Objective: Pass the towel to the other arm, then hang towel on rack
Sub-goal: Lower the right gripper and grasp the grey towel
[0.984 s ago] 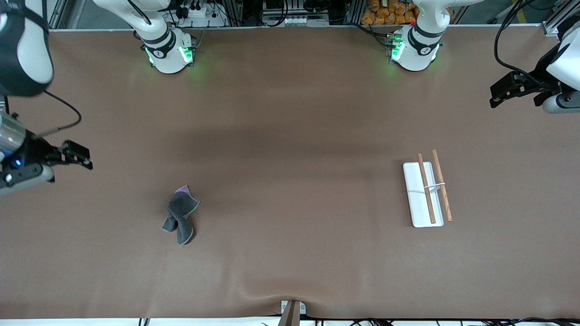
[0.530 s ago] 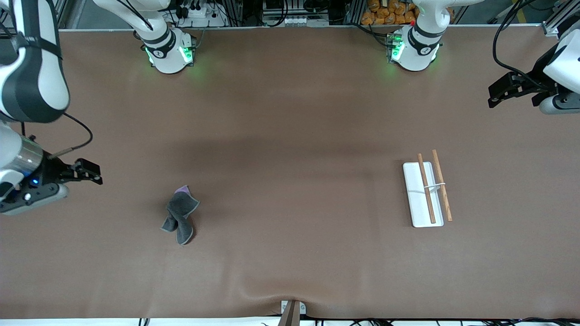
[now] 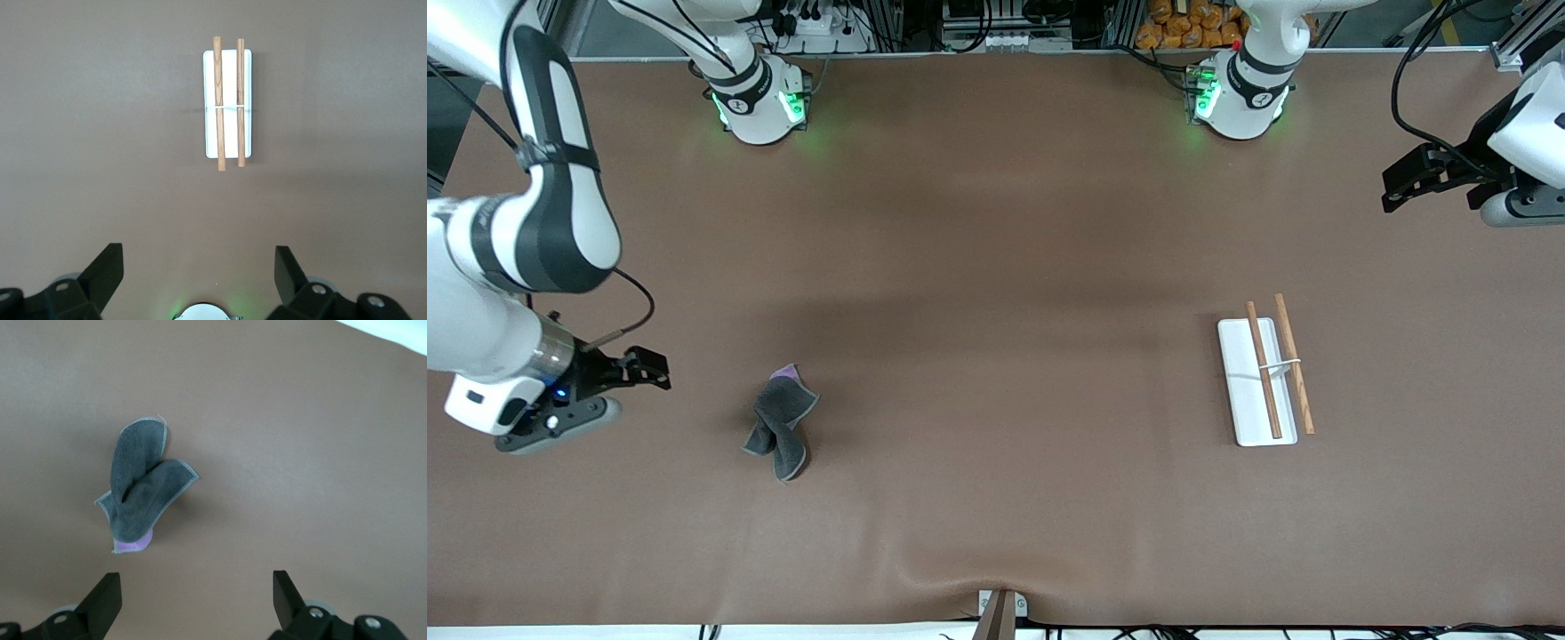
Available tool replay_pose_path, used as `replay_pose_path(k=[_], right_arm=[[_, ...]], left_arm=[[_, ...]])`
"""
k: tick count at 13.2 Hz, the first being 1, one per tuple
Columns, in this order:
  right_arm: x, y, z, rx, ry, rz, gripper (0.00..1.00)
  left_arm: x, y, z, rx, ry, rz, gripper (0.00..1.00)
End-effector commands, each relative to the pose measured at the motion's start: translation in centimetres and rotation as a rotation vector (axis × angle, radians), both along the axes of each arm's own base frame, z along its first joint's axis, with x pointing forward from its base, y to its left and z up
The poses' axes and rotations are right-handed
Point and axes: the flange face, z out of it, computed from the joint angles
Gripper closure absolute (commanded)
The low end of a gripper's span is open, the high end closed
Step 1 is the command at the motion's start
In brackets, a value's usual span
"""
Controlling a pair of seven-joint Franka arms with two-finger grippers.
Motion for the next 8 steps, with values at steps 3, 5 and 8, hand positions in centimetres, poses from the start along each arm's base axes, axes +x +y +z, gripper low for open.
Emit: replay_pose_path(k=[3, 5, 8], right_arm=[[1.3, 2.0, -5.3, 0.168, 0.068, -0.142, 0.00], [1.2, 2.2, -6.8, 0.203, 0.107, -0.216, 0.00], [1.5, 3.6, -9.7, 0.201, 0.119, -0.240, 0.00]], left_arm=[[-0.4, 0.0, 0.3, -0.001, 0.003, -0.022, 0.00], [-0.4, 0.0, 0.2, 0.000, 0.005, -0.022, 0.00], [-0.3, 0.0, 0.1, -0.001, 0.006, -0.022, 0.00]])
